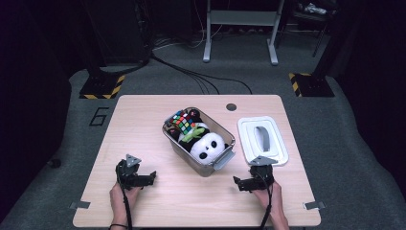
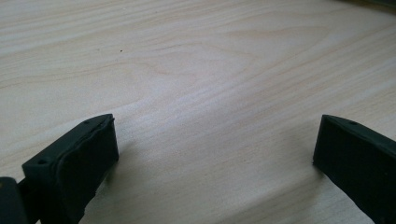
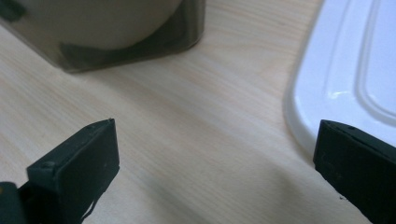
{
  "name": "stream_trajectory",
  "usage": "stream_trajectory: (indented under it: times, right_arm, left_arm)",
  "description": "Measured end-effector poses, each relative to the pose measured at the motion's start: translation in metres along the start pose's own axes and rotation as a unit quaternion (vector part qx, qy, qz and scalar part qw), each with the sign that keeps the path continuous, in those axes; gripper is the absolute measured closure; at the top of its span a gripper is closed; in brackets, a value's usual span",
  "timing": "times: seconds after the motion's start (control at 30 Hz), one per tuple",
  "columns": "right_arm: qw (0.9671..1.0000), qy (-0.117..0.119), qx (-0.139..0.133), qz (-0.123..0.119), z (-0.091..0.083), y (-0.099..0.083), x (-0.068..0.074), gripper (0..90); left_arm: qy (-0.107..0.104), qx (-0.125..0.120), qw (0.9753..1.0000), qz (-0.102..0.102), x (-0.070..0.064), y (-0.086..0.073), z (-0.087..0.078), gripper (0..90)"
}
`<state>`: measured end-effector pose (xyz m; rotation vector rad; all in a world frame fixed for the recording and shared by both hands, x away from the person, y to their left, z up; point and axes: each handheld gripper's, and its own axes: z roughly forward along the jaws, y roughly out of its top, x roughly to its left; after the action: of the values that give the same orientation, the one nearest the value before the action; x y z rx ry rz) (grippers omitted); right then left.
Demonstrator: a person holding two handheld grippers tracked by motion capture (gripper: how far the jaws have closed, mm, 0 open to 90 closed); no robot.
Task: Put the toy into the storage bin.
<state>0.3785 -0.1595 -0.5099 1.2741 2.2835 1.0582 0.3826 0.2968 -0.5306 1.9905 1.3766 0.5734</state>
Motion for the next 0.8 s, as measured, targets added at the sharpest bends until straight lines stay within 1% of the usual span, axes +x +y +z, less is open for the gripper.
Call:
stream_trajectory:
  times: [0.13, 0.27, 0.3, 0.33, 0.37, 0.4, 0.43, 0.53, 0.7, 0.8]
  right_arm:
    - [0.9999, -0.012, -0.004, 0.006, -0.004, 0.007, -0.009, 0.0]
    - [0.9997, -0.015, -0.007, 0.015, -0.009, 0.014, -0.016, 0.0]
    - [0.9997, -0.018, -0.011, 0.010, -0.009, 0.015, -0.018, 0.0]
    - [0.9997, -0.019, -0.009, 0.014, -0.010, 0.017, -0.020, 0.0]
    - [0.9997, -0.021, -0.010, 0.010, -0.010, 0.019, -0.022, 0.0]
    - [0.9996, -0.024, -0.010, 0.012, -0.011, 0.020, -0.023, 0.0]
    - [0.9995, -0.027, -0.009, 0.011, -0.011, 0.022, -0.026, 0.0]
    - [0.9993, -0.032, -0.007, 0.021, -0.011, 0.027, -0.032, 0.0]
    - [0.9986, -0.043, -0.002, 0.030, -0.010, 0.034, -0.044, 0.0]
    - [0.9983, -0.052, -0.001, 0.028, -0.010, 0.038, -0.051, 0.0]
  left_arm:
    - [0.000, -0.005, 1.0000, -0.001, -0.001, 0.000, 0.001, 0.0]
    - [0.000, -0.005, 1.0000, -0.001, -0.001, 0.000, 0.001, 0.0]
    - [0.001, -0.005, 1.0000, -0.001, -0.001, 0.000, 0.001, 0.0]
    - [0.001, -0.005, 1.0000, -0.001, -0.001, 0.000, 0.001, 0.0]
    - [0.001, -0.004, 1.0000, -0.001, -0.001, 0.000, 0.001, 0.0]
    - [0.002, -0.003, 1.0000, 0.000, -0.001, 0.000, 0.001, 0.0]
    - [0.001, 0.000, 1.0000, 0.005, 0.000, 0.000, 0.000, 0.0]
    - [0.001, 0.000, 1.0000, 0.004, 0.000, 0.000, 0.000, 0.0]
    - [0.001, 0.004, 1.0000, 0.005, 0.000, 0.000, 0.000, 0.0]
    - [0.002, 0.001, 1.0000, 0.003, 0.000, 0.000, 0.000, 0.0]
